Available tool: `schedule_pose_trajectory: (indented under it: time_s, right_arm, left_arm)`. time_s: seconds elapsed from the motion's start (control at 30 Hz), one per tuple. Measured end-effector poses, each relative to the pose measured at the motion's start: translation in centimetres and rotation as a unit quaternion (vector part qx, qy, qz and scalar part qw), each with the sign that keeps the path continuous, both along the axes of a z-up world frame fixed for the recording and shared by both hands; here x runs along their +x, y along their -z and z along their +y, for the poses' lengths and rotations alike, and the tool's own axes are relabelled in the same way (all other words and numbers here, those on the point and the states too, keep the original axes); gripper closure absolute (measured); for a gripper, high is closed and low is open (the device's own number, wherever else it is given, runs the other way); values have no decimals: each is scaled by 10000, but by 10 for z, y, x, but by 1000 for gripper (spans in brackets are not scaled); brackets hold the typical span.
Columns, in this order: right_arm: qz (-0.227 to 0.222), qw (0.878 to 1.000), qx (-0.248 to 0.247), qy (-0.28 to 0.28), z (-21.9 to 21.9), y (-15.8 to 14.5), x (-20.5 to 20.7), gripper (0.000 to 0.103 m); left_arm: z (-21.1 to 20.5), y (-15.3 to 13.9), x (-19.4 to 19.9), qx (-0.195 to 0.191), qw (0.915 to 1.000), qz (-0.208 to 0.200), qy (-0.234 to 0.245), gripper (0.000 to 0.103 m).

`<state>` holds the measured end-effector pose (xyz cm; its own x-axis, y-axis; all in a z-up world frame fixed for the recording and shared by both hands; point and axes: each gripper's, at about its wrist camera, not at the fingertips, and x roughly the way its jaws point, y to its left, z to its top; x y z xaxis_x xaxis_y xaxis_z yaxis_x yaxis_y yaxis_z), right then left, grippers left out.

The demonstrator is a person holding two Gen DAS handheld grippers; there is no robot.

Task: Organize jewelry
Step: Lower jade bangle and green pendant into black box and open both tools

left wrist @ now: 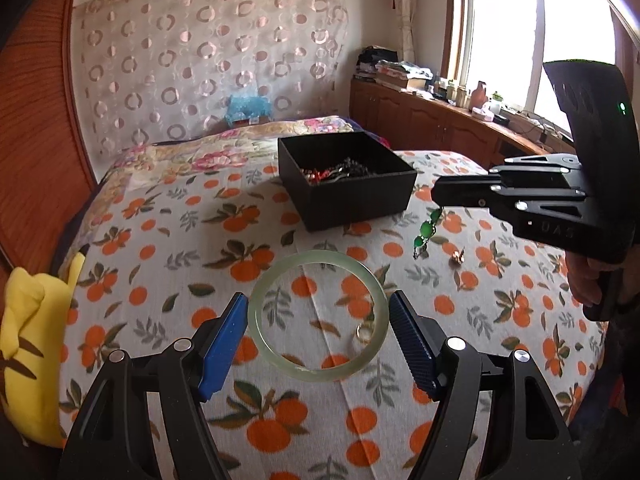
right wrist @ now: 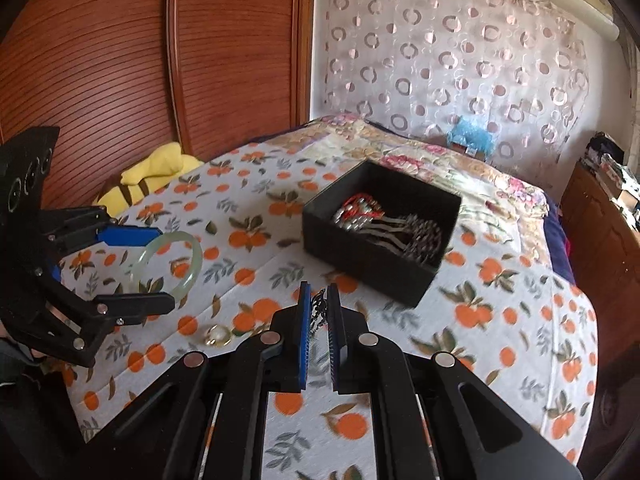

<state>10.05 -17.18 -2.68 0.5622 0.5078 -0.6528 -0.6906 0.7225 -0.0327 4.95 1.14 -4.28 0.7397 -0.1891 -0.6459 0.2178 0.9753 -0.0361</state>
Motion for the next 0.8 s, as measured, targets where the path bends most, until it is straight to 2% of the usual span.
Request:
schedule_pose_trajectory:
  time_s: [0.4,0.6,0.8]
  right_arm:
    - [-305,9990,-104,302,6,-39,60,94]
    - [-296,9979,-123,562,8,-40,90,94]
    - [-29,9974,-24,725,7,-29,111,94]
  left_arm:
    - [-4,-13,17,98,9999,-131,2,34]
    - [-10,-25,36,134,9996,-235,30,34]
    - [-15,-34,57,205,9994,-287,65,34]
